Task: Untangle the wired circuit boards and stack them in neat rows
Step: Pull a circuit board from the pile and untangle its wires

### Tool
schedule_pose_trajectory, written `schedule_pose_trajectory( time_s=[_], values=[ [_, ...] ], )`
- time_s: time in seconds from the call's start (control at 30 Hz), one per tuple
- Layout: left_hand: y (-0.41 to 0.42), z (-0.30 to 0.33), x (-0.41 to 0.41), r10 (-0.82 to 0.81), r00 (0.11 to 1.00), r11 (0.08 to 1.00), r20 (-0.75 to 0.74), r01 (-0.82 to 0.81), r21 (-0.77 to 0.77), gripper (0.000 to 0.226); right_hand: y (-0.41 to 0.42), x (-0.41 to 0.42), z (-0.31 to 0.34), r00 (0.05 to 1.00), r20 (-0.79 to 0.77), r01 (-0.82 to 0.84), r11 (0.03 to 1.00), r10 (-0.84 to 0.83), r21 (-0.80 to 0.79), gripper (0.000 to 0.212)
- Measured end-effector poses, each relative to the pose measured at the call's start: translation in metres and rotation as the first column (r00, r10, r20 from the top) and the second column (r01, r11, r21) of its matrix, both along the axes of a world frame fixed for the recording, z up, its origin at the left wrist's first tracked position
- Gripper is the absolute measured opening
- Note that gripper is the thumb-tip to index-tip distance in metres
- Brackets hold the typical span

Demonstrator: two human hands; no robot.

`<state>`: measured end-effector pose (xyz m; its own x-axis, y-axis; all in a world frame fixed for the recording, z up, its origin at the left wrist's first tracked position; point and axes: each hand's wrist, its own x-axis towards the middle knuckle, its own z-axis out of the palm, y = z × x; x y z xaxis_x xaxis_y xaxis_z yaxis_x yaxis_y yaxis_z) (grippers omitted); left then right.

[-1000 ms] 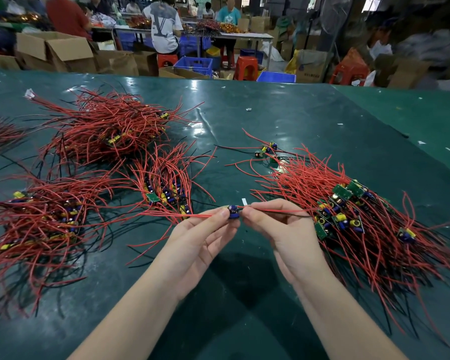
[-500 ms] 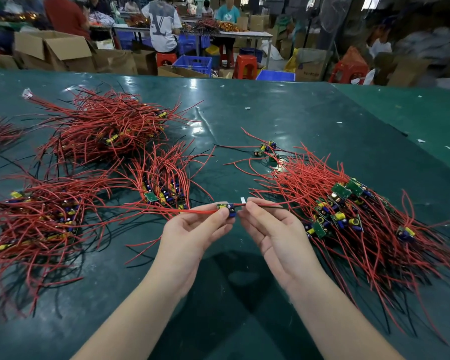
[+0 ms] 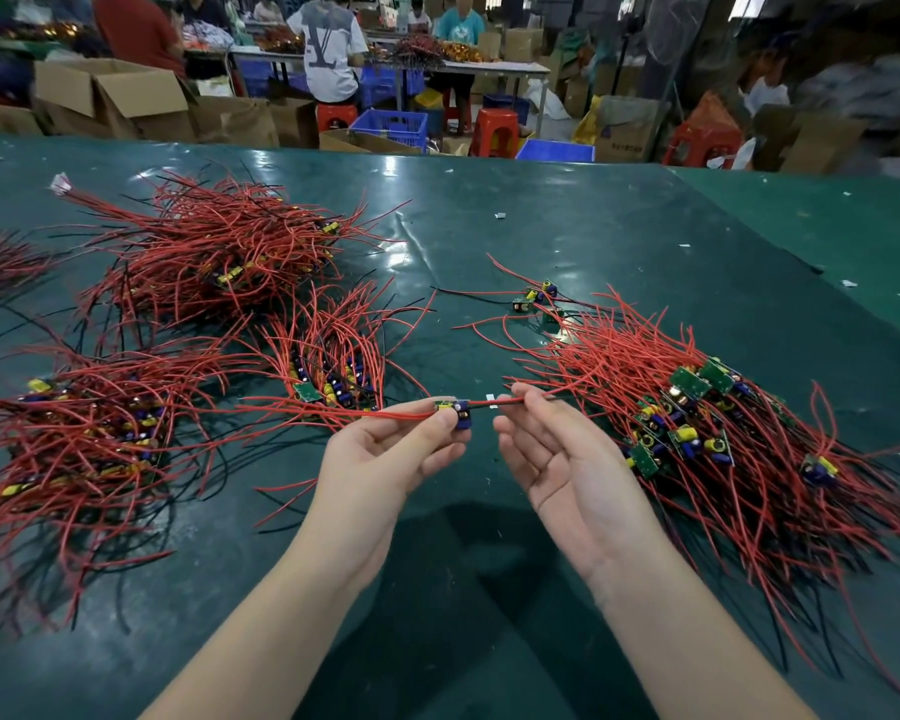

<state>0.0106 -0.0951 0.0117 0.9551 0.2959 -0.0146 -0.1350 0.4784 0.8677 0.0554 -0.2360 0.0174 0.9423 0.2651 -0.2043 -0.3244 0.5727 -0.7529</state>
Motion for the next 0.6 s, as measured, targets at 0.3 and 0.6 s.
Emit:
schedule_pose_trajectory(
  time_s=[0.3, 0.6],
  values=[
    [0.002, 0.000, -0.001, 0.032, 0.998, 0.998, 0.050, -0.035, 0.052, 0.035, 0.000, 0.005, -0.004, 0.999, -0.029, 0.012, 0.998, -0.014, -0.067, 0.008],
    [0.008, 0.002, 0.002, 0.098, 0.995, 0.972, -0.004, -0.095, 0.214, 0.027, -0.012, 0.015, 0.000, 0.997, 0.025, 0.071, 0.995, -0.073, 0.065, 0.025]
  ],
)
